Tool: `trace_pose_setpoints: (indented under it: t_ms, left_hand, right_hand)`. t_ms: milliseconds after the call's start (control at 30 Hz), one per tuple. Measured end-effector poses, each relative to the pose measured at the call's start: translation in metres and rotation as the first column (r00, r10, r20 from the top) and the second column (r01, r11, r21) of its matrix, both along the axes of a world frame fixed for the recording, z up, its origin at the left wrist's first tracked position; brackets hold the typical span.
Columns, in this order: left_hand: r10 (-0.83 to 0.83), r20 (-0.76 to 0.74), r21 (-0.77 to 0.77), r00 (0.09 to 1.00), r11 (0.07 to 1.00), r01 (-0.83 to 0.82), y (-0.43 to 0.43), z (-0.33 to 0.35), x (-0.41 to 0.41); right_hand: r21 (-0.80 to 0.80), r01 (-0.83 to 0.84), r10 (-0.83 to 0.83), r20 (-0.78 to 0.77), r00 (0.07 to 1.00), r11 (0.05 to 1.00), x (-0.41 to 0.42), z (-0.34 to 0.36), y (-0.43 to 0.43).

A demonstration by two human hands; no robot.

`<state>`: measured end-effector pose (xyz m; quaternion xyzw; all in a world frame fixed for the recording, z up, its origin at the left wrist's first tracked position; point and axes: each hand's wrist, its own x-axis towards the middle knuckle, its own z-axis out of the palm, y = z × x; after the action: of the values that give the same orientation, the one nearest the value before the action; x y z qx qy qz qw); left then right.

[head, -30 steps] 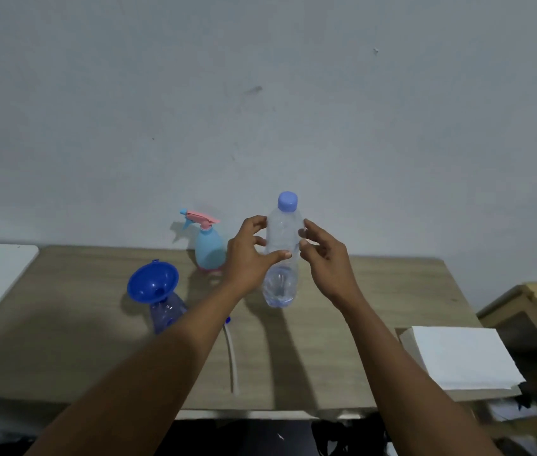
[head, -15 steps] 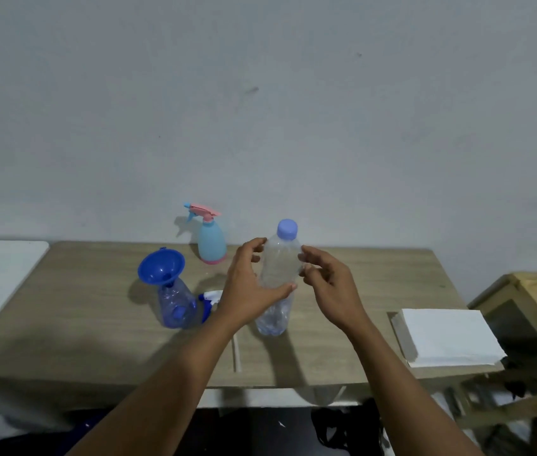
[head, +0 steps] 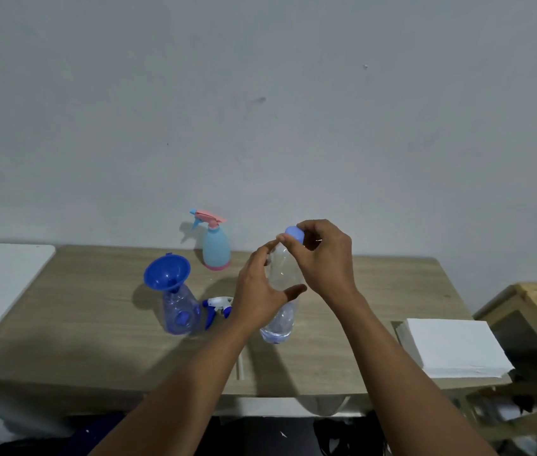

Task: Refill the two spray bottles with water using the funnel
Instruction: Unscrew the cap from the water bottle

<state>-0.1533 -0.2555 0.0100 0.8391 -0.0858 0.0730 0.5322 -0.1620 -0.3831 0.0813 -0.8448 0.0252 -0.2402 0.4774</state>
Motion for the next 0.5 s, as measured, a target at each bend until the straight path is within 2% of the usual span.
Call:
trace_pose_setpoints:
  t_ms: [133,267,333,433,500]
  left_hand:
    - [0.003,-0.008,0.004,1.000,1.000,-0.003,-0.001,-0.002,0.000]
    - [-0.009,-0.013,-0.005,1.000,1.000,0.009,0.002,-0.003,0.003]
    - [-0.002,-0.018,0.000,1.000,1.000,0.002,0.002,-0.003,0.004]
    - [0.001,-0.026,0.009,1.000,1.000,0.000,0.002,-0.002,0.002]
    - [-0.009,-0.017,-0.015,1.000,1.000,0.008,0.003,-0.003,0.001]
  right_hand:
    - [-0.110,-0.109,0.114,0.033,0.993,0.988,0.000,0.001,-0.006]
    - [-0.145,-0.251,0.243,-0.075,0.967,0.957,-0.003,0.004,-0.013]
    - [-0.126,-0.221,0.216,-0.057,0.975,0.967,-0.004,0.002,-0.010]
    - [-0.080,-0.096,0.101,0.057,0.993,0.992,-0.002,-0.003,-0.001]
    - [-0.056,-0.069,0.074,0.098,0.992,0.996,0.000,-0.007,0.002]
